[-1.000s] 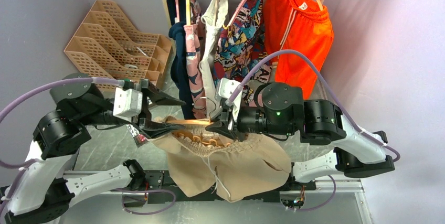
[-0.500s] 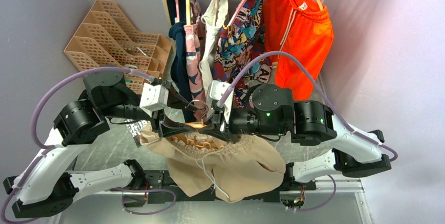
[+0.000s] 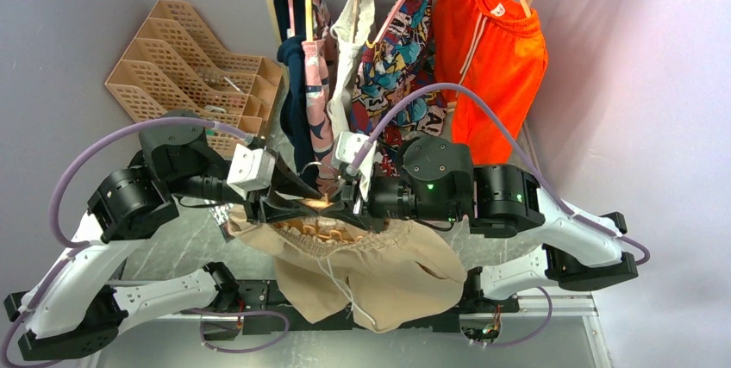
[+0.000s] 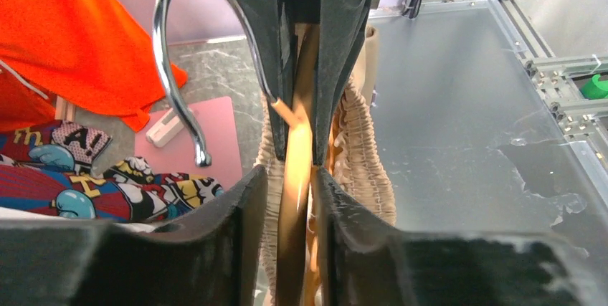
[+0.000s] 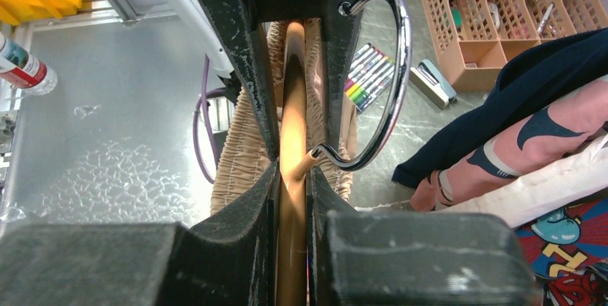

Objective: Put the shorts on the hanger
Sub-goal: Adjust the hanger.

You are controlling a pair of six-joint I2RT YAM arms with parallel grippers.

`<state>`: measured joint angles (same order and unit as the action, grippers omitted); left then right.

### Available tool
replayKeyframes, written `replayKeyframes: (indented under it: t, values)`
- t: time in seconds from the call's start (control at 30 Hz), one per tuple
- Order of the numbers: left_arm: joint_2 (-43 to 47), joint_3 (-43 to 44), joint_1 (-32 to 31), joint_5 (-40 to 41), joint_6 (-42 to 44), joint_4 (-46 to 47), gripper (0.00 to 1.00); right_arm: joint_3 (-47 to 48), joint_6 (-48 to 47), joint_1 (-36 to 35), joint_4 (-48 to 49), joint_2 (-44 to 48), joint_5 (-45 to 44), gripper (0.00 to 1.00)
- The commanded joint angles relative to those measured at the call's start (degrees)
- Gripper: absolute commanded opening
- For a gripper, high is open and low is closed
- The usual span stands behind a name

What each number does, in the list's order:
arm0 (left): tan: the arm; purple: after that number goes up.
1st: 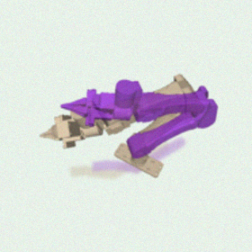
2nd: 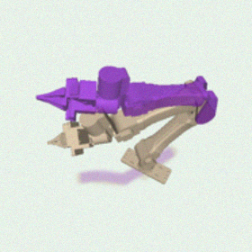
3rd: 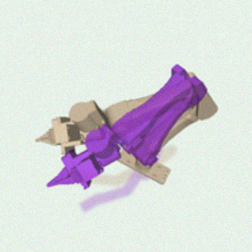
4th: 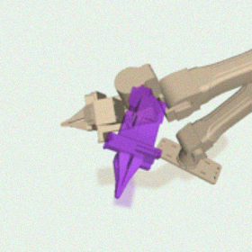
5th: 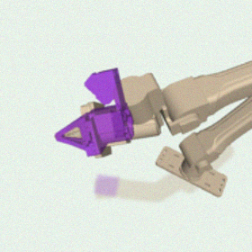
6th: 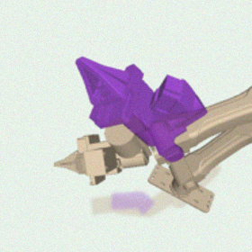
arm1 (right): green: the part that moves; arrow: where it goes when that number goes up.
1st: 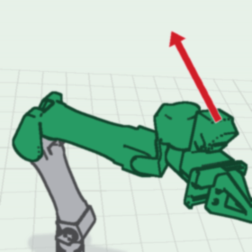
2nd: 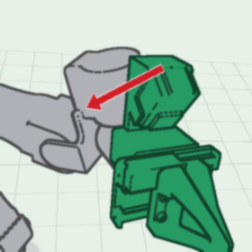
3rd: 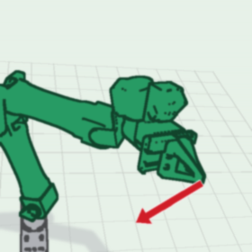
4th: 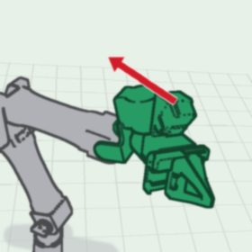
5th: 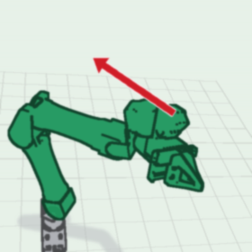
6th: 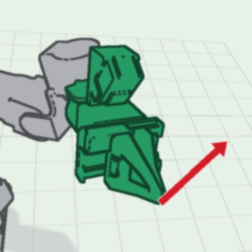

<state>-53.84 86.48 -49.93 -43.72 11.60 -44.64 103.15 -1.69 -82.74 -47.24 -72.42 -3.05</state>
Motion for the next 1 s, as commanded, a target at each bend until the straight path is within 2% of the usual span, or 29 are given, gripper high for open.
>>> replayKeyframes:
  t: [0.0, 0.07, 0.2, 0.3, 0.43, 0.53, 0.57, 0.67, 0.73, 0.83, 0.97]
  values:
    - [0.9, -1.9, 0.4, 0.4, 0.4, 0.5, 0.46, 0.1, 0.4, -0.4, 5.9, 1.3, 1.8, 0.0]
    - [1.4, -2.6, 0.4, 0.5, 0.3, 0.8, 0.52, -0.1, 0.5, -0.3, 6.3, 1.3, 2.0, 0.0]
    - [1.2, -2.9, 0.4, 0.4, 0.5, 0.1, 0.53, 0.4, 0.5, -0.3, 6.0, 0.8, 2.2, 0.0]
    - [1.2, -2.7, 0.4, 0.4, 0.7, 0.0, 0.39, 1.1, 0.4, -0.3, 5.8, 0.5, 2.3, 0.0]
    - [2.0, -3.0, 0.3, 2.2, 0.8, 1.4, 0.09, 1.1, 0.6, -0.3, 5.5, 0.2, 2.7, 0.0]
    - [3.8, -3.9, 0.4, 4.4, 0.5, 3.9, 0.07, 0.9, 1.2, -0.3, 4.9, 0.5, 3.2, 0.0]
    - [4.4, -4.4, 0.3, 5.0, 0.3, 4.9, 0.07, 0.9, 1.5, -0.4, 4.8, 0.6, 3.4, 0.04]
    - [6.5, -5.8, 0.4, 6.3, 0.1, 7.3, 0.07, 0.8, 2.6, -0.4, 4.2, 1.6, 3.4, 0.34]
    - [7.2, -6.2, 0.4, 6.1, 0.0, 7.9, 0.07, 0.9, 3.4, -0.3, 3.3, 2.8, 2.5, 0.45]
    - [7.4, -6.3, 0.4, 5.3, -0.1, 7.3, 0.07, 1.4, 4.7, -0.4, 1.7, 5.1, 0.2, 0.5]
    - [7.4, -6.8, 0.4, 3.9, -0.1, 6.2, 0.07, 3.6, 6.3, -0.3, -2.2, 6.4, -1.3, 0.5]
